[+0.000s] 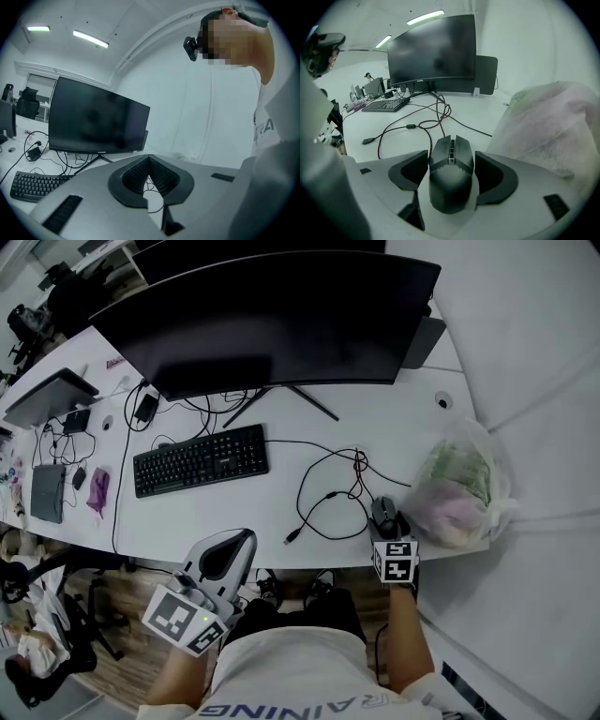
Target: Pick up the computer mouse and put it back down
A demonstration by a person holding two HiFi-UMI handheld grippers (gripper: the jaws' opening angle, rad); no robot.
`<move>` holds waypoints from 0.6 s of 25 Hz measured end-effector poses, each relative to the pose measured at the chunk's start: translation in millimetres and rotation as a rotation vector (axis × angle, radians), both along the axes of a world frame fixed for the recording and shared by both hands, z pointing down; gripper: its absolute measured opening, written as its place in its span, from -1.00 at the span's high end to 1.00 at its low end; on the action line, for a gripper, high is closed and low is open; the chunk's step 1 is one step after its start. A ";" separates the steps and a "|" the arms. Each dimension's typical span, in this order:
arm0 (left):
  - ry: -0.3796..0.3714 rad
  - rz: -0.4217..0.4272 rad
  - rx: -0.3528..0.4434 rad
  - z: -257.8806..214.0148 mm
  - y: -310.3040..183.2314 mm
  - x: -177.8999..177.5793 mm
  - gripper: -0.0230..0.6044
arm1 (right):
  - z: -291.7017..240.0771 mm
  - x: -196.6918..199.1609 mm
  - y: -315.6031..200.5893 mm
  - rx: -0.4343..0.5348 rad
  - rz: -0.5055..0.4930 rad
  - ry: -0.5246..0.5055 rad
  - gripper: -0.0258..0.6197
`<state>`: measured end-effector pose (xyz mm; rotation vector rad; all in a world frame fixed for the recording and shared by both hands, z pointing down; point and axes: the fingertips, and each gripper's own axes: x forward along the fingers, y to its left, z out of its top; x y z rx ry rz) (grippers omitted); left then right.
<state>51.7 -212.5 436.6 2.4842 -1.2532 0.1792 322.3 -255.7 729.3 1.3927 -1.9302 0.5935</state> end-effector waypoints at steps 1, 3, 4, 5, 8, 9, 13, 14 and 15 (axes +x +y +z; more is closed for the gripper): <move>0.003 -0.001 0.004 -1.4 0.8 -1.0 0.91 | -5.2 -0.2 -0.9 0.013 0.000 0.003 -0.02; 0.009 -0.002 0.014 -4.5 2.3 -2.9 0.91 | -18.0 -0.7 -3.4 0.040 0.005 0.001 -0.02; 0.013 -0.001 0.020 -6.3 2.9 -3.9 0.91 | -25.5 -1.3 -5.0 0.056 0.010 -0.004 -0.02; 0.017 -0.001 0.026 -8.4 3.2 -4.8 0.91 | -33.6 -1.8 -6.6 0.073 0.014 -0.009 -0.02; 0.031 0.005 0.044 -15.9 3.5 -7.2 0.91 | -62.1 -2.6 -11.1 0.137 0.023 -0.015 -0.02; 0.036 0.007 0.052 -18.7 3.7 -7.9 0.91 | -72.0 -3.4 -12.2 0.156 0.021 -0.018 -0.02; 0.053 0.017 0.085 -29.7 4.8 -11.8 0.91 | -113.3 -11.1 -13.6 0.231 0.016 -0.037 0.05; 0.058 0.020 0.093 -32.7 5.0 -12.6 0.91 | -124.7 -13.3 -13.4 0.254 0.015 -0.041 0.13; 0.064 0.024 0.102 -35.7 5.0 -12.9 0.91 | -136.0 -15.6 -13.3 0.276 0.013 -0.044 0.18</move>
